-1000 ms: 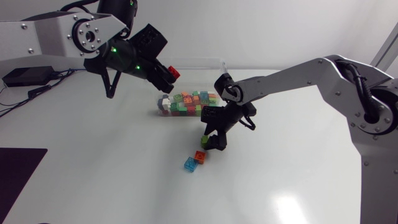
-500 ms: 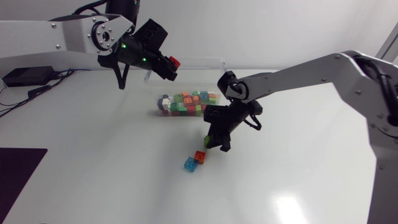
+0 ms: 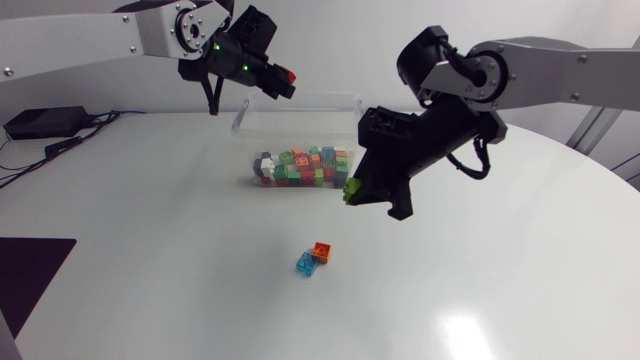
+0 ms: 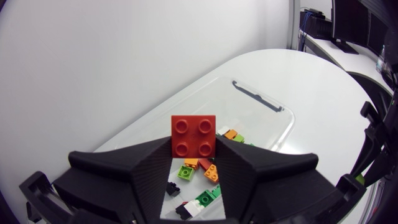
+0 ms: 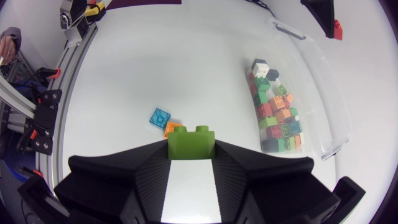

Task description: Place the duplo bricks in the container

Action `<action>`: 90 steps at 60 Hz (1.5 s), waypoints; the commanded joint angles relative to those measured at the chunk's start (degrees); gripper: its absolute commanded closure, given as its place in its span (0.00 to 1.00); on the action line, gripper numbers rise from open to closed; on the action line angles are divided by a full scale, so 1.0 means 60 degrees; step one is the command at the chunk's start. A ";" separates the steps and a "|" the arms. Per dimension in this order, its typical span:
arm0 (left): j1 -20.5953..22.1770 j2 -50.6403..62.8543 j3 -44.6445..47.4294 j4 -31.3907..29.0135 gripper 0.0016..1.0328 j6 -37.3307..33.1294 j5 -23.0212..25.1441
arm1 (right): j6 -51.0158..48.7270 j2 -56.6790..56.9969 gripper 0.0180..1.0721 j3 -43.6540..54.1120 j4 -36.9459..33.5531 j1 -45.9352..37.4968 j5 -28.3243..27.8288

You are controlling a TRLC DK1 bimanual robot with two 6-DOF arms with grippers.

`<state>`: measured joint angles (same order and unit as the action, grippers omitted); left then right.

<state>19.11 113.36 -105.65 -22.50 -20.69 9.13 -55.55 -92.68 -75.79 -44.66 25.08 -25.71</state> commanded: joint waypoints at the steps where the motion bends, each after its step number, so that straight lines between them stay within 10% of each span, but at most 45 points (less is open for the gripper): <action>1: -0.0153 0.0501 -0.0732 -0.0337 0.59 0.0284 0.0032 | 0.0293 0.0418 0.74 0.0122 -0.0158 0.0083 -0.0050; 13: -0.0549 0.0984 -0.1435 -0.1040 0.05 0.0299 -0.0246 | 0.0923 0.0550 0.74 -0.0494 -0.0056 0.0083 -0.0050; 58: -0.0227 -0.4172 0.5889 -0.1684 0.05 -0.1723 -0.0290 | 0.4424 -0.2907 0.74 -0.4873 0.2097 -0.0723 0.0096; 90: 0.1004 -0.4685 0.8115 -0.1421 0.05 -0.1723 -0.0129 | 0.5933 -0.5778 0.70 -0.8169 0.2522 -0.0738 0.0653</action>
<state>23.40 86.17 -59.61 -31.42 -30.72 7.68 -22.31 -123.15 -120.84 -29.87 20.51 -23.00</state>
